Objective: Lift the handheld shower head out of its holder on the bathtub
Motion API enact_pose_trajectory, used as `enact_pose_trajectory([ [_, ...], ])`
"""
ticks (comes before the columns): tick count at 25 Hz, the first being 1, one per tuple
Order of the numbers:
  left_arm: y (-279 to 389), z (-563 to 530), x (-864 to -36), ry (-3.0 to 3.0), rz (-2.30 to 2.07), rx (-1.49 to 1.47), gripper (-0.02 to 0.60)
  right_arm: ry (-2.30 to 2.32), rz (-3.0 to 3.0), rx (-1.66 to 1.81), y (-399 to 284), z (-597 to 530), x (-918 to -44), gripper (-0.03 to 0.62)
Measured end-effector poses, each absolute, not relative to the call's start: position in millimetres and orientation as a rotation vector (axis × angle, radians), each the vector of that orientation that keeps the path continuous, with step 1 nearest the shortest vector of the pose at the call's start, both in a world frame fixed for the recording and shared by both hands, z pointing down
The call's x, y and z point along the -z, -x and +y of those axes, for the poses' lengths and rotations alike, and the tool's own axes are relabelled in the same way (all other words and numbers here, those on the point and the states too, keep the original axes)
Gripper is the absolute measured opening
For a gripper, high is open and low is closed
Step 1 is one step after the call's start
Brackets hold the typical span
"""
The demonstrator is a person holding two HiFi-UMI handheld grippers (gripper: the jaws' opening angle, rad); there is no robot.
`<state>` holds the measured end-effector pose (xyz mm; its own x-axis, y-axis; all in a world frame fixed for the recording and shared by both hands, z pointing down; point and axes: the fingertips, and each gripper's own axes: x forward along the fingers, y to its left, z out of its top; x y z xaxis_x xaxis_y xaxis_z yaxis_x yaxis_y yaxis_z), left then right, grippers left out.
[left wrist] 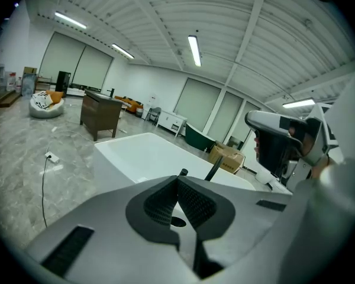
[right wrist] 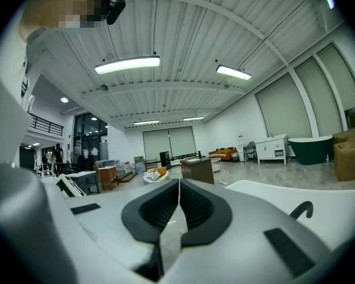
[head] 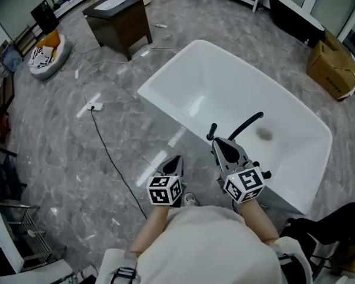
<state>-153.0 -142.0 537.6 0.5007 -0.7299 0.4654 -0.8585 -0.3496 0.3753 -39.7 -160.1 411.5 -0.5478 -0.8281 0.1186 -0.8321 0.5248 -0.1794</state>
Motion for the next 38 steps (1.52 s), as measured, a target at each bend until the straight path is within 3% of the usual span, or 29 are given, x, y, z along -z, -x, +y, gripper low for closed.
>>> enact_pose_trajectory([
  [9, 139.9, -169.6, -568.0, -2.204, -1.197, -0.38, 0.02, -1.682, -2.581, -0.322, -0.4, -168.7, -415.7, 0.021],
  [24, 56.3, -216.9, -639.3, -2.317, -1.026, -0.484, 0.023, -1.662, -2.545, -0.408, -34.7, -218.5, -449.0, 0.021],
  [28, 32.0, -229.2, -665.4, -2.354, -0.966, -0.543, 0.184, -1.645, -2.553, -0.429, -44.1, -235.1, -457.1, 0.021],
  [38, -2.9, -255.3, -734.0, -2.429, -0.902, -0.714, 0.298, -1.615, -2.544, -0.49, -59.2, -259.3, -481.6, 0.021],
])
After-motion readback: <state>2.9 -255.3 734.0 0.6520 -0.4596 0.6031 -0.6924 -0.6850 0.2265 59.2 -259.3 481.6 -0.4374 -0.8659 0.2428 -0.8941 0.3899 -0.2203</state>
